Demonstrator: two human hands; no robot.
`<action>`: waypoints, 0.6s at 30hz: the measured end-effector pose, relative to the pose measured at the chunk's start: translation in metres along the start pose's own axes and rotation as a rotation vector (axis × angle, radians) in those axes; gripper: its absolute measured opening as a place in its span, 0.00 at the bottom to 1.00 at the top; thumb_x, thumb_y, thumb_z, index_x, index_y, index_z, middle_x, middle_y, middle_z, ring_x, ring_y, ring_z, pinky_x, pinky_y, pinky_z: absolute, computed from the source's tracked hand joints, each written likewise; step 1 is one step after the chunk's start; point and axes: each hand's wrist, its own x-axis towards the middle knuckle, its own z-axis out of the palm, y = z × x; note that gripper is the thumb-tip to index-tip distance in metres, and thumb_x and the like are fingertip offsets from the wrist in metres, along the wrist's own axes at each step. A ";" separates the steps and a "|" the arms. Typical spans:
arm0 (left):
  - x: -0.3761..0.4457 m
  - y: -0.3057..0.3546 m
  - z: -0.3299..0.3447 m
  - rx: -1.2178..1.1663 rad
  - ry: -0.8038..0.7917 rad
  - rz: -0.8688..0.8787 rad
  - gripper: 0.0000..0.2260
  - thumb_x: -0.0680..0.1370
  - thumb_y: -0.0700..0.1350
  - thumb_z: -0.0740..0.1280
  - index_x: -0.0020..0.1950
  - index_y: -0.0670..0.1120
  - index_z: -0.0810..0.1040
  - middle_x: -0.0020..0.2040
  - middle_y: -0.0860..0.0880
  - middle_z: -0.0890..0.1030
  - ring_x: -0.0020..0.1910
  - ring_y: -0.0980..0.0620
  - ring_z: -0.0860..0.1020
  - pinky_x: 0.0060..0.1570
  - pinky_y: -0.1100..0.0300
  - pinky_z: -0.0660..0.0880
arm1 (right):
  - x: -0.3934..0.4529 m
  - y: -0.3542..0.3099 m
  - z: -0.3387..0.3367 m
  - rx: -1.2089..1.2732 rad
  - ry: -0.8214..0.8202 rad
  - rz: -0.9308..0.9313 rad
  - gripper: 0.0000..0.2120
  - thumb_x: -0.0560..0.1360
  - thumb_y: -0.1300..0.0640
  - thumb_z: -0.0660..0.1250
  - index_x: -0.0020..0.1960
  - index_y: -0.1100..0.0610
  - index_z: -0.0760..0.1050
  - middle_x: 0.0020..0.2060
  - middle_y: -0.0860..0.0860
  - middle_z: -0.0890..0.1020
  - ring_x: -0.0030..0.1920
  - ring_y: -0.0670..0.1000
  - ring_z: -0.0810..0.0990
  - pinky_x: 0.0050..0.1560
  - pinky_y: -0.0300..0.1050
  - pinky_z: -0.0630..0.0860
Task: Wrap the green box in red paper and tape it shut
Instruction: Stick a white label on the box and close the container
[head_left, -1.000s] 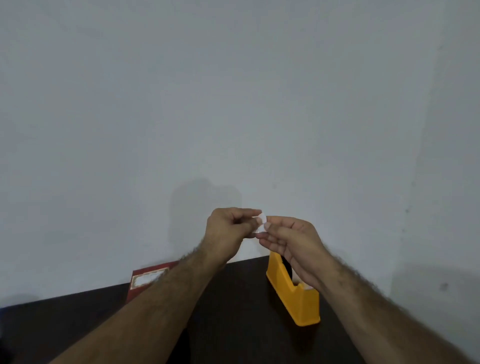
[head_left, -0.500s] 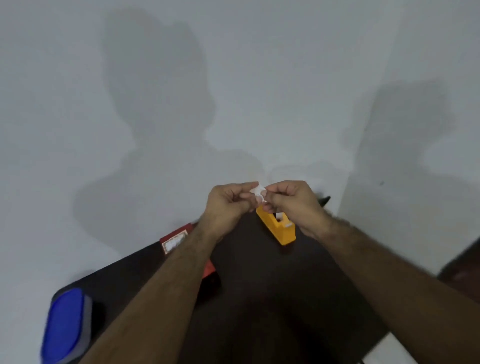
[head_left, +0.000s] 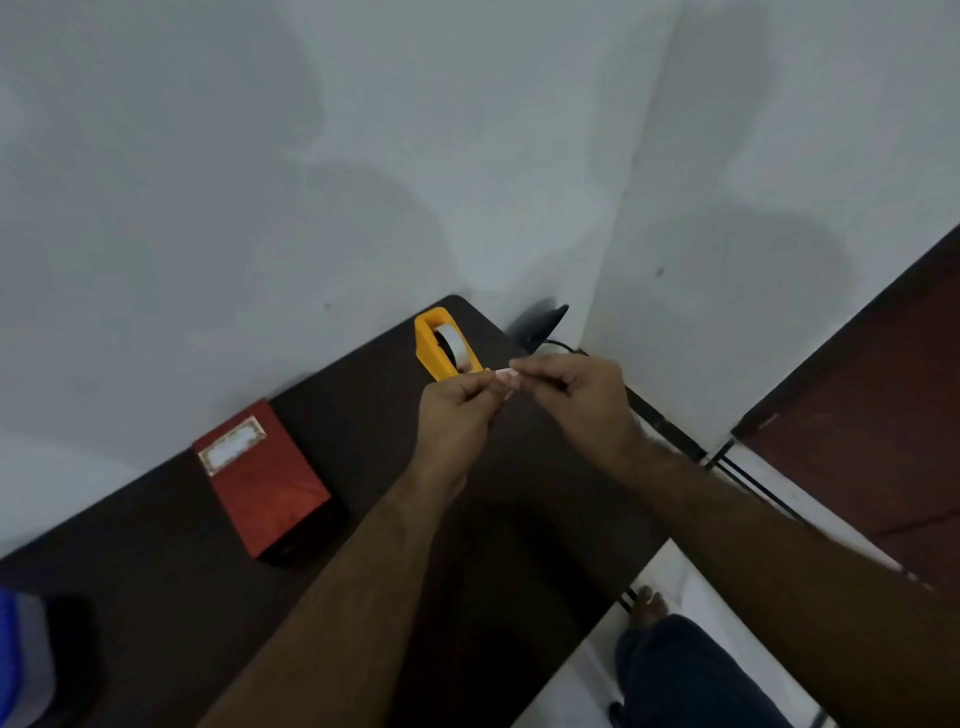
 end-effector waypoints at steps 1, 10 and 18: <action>0.004 -0.006 0.016 0.000 -0.010 -0.035 0.07 0.82 0.46 0.73 0.47 0.47 0.90 0.43 0.37 0.84 0.42 0.50 0.79 0.46 0.54 0.77 | 0.004 0.017 -0.013 -0.026 -0.040 -0.042 0.11 0.77 0.58 0.77 0.59 0.57 0.87 0.49 0.46 0.89 0.51 0.41 0.87 0.57 0.40 0.83; 0.052 -0.022 0.172 0.324 -0.009 0.036 0.13 0.78 0.33 0.74 0.62 0.42 0.86 0.51 0.48 0.89 0.49 0.60 0.86 0.55 0.61 0.83 | 0.034 0.153 -0.133 0.337 -0.145 0.292 0.02 0.79 0.64 0.74 0.50 0.61 0.85 0.44 0.57 0.88 0.45 0.54 0.86 0.51 0.52 0.84; 0.093 -0.031 0.305 0.551 -0.032 0.083 0.08 0.79 0.40 0.76 0.57 0.48 0.89 0.48 0.61 0.85 0.49 0.64 0.84 0.54 0.69 0.78 | 0.063 0.237 -0.239 0.656 -0.275 0.714 0.04 0.79 0.62 0.74 0.48 0.59 0.88 0.42 0.59 0.84 0.44 0.57 0.76 0.53 0.54 0.72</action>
